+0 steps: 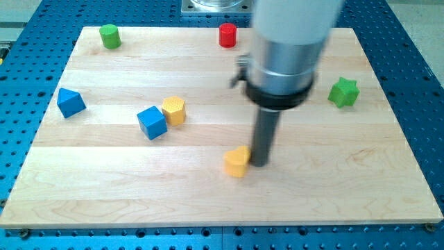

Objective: Push the hexagon vertically to the green star

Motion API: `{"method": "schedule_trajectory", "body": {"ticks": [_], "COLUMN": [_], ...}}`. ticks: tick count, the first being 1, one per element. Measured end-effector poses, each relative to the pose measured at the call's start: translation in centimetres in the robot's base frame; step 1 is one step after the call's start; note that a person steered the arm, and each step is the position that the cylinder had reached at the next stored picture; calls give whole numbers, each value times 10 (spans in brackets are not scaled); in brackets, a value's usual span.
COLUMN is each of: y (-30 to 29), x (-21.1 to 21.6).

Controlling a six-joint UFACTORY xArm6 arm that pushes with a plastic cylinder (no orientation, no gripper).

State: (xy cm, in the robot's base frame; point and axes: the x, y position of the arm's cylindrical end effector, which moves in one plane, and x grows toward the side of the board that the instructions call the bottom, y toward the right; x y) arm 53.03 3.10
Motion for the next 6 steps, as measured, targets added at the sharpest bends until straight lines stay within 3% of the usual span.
{"method": "schedule_trajectory", "body": {"ticks": [1, 3, 4, 5, 6], "y": [-76, -107, -174, -199, -199], "x": [0, -8, 5, -11, -14]}}
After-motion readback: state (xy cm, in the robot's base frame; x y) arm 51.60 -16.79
